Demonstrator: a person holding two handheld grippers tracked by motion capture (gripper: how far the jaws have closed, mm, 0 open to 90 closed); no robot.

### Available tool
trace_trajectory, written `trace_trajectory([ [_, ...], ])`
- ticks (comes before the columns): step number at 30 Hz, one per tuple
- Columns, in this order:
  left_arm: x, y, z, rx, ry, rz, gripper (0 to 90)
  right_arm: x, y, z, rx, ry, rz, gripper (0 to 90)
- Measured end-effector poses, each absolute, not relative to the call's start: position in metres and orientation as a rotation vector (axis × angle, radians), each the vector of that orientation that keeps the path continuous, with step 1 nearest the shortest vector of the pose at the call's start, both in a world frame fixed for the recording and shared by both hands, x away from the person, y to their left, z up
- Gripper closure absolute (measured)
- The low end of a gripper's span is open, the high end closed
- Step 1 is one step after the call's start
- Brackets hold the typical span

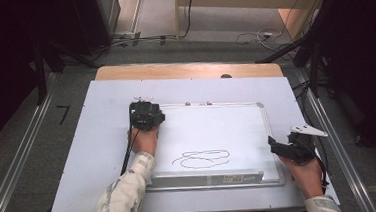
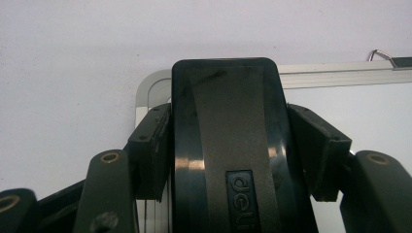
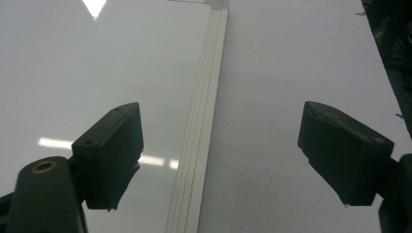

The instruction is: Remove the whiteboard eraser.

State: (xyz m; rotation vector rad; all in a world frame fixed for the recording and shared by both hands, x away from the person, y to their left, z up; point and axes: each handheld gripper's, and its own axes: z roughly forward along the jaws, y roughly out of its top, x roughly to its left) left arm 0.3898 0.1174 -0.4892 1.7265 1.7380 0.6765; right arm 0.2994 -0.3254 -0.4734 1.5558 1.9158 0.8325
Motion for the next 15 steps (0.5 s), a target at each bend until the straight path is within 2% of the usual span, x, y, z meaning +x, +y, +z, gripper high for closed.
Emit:
trace_trajectory([
  [15, 0.3835, 0.1135, -0.4802, 1.739, 1.649, 0.69, 39.6, 0.2999, -0.3257, -0.473, 1.559, 1.911, 0.831, 15.2],
])
